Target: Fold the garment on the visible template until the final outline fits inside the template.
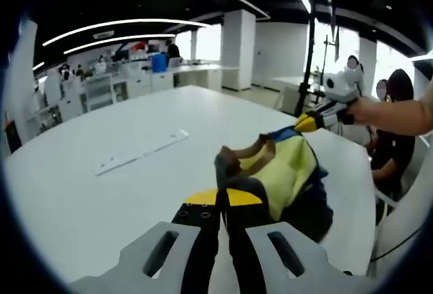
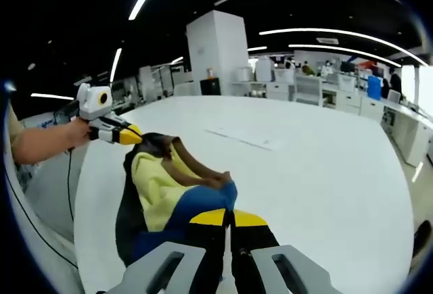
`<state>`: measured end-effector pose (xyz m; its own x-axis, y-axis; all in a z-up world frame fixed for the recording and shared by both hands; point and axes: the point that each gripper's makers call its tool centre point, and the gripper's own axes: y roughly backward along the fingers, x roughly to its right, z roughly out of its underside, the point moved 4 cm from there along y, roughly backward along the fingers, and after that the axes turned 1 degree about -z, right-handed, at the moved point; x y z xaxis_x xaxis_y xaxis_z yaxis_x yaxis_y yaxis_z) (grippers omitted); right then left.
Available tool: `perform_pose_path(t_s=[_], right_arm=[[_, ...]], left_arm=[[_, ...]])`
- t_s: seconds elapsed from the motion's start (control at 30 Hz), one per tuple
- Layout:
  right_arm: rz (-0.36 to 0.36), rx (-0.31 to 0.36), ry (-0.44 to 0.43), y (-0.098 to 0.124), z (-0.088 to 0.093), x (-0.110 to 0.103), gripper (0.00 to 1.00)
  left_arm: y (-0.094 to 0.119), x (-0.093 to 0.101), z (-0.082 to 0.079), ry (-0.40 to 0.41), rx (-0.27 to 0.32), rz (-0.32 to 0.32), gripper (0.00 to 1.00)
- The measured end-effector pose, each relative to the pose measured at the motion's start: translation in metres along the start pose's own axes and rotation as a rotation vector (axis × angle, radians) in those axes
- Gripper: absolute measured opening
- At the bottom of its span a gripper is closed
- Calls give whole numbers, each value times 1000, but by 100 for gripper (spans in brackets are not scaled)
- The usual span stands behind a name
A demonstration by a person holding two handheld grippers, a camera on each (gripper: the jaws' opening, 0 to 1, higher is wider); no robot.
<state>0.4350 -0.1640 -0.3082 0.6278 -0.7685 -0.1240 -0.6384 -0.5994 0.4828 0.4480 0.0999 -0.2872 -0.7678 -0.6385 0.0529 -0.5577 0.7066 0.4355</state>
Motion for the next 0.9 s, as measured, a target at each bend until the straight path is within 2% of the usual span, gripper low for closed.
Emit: perform_pose_path(t_s=[0.37,0.5,0.9], right_arm=[[13,-74,23,-25,0,19,0],[10,-84,5,-33,-1,23,0],[34,-170,55,-59,0,37,0]], left_arm=[[-24,-23,6,11,-58,-21,0],[-30,-30,11,13,-86,-28,0],[-45,-49,20,18,-141,-53,0]])
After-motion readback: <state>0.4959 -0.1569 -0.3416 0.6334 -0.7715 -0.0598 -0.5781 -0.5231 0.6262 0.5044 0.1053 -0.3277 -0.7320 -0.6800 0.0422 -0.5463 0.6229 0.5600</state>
